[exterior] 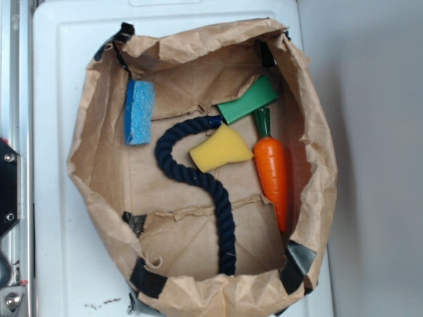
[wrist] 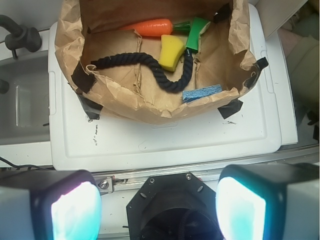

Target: Grab the blue rope.

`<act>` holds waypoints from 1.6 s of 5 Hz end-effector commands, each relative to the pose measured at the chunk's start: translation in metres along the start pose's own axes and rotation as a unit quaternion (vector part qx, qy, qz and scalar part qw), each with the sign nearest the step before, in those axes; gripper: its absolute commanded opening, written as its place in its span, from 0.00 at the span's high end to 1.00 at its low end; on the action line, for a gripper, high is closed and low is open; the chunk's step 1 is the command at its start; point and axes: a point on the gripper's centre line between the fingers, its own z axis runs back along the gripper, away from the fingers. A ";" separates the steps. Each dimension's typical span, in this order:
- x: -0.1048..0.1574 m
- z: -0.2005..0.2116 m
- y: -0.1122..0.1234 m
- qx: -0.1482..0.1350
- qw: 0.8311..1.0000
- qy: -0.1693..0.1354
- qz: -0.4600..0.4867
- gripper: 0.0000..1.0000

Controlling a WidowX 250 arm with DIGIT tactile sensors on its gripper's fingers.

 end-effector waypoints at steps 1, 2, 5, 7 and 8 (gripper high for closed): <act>0.000 0.000 0.000 0.000 1.000 0.000 0.000 0.00; 0.027 -0.012 -0.013 -0.001 1.000 0.019 0.021 0.00; 0.092 -0.061 -0.019 0.027 0.988 -0.006 0.152 0.00; 0.127 -0.094 -0.003 -0.025 0.916 -0.042 0.398 0.00; 0.127 -0.094 -0.003 -0.025 0.916 -0.042 0.398 0.00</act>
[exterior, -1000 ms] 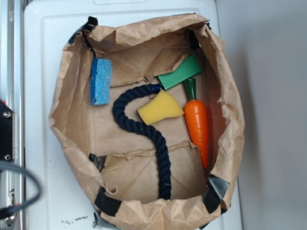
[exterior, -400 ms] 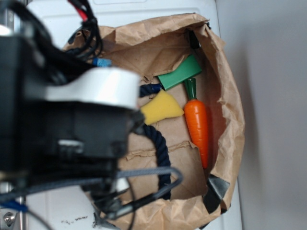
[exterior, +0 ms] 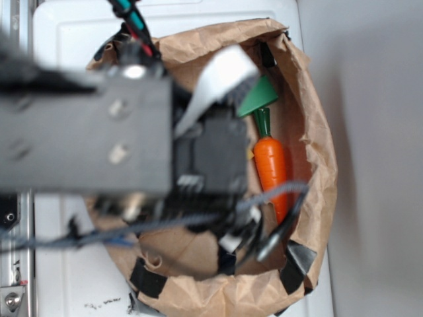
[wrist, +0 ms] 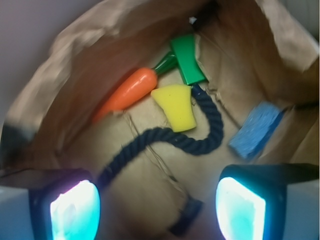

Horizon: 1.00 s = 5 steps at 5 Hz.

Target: Grab the blue rope.

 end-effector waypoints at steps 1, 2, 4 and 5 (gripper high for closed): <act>0.009 0.009 0.004 -0.016 1.000 -0.011 0.014 0.00; 0.009 0.009 0.004 -0.016 1.000 -0.011 0.014 0.00; 0.011 -0.015 0.010 -0.014 1.000 -0.015 0.016 0.00; 0.016 -0.030 0.017 -0.023 0.999 -0.017 0.025 0.00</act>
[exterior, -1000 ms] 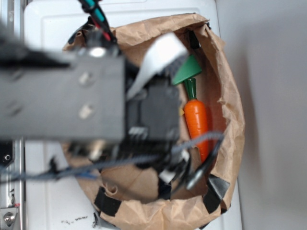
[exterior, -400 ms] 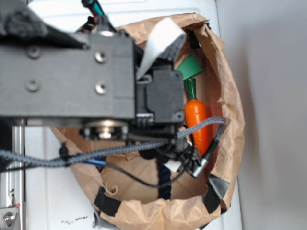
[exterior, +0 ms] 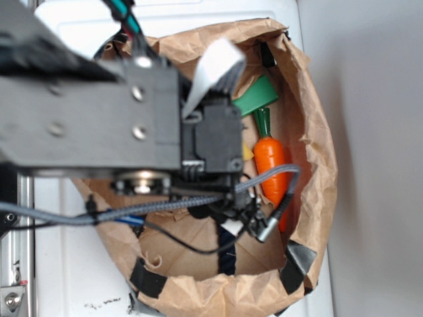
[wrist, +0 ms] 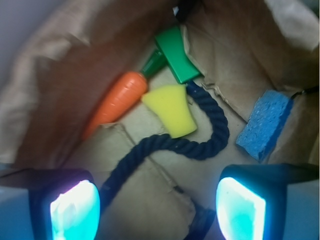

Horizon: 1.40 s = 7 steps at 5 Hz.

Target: Grab the blue rope.

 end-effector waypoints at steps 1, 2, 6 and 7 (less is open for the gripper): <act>0.022 -0.023 0.014 -0.037 0.999 -0.023 0.031 0.00; 0.009 -0.044 -0.002 0.011 0.998 -0.043 0.042 0.00; -0.033 -0.080 -0.039 0.048 0.978 -0.009 0.201 0.00; -0.025 -0.089 -0.037 0.035 0.976 0.005 0.217 0.00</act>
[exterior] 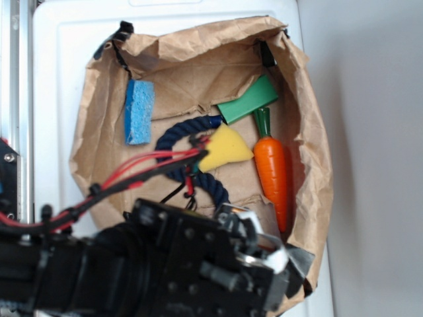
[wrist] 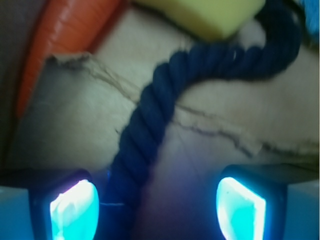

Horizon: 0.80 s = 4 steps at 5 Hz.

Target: Grab the blue rope.

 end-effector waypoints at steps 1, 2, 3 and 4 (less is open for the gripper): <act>0.021 -0.003 -0.009 -0.047 0.998 0.010 0.048 0.00; 0.022 -0.013 -0.017 -0.047 0.997 -0.003 0.061 0.00; 0.023 -0.021 -0.024 -0.034 0.997 -0.012 0.066 0.00; 0.027 -0.025 -0.023 -0.025 0.997 -0.013 0.076 1.00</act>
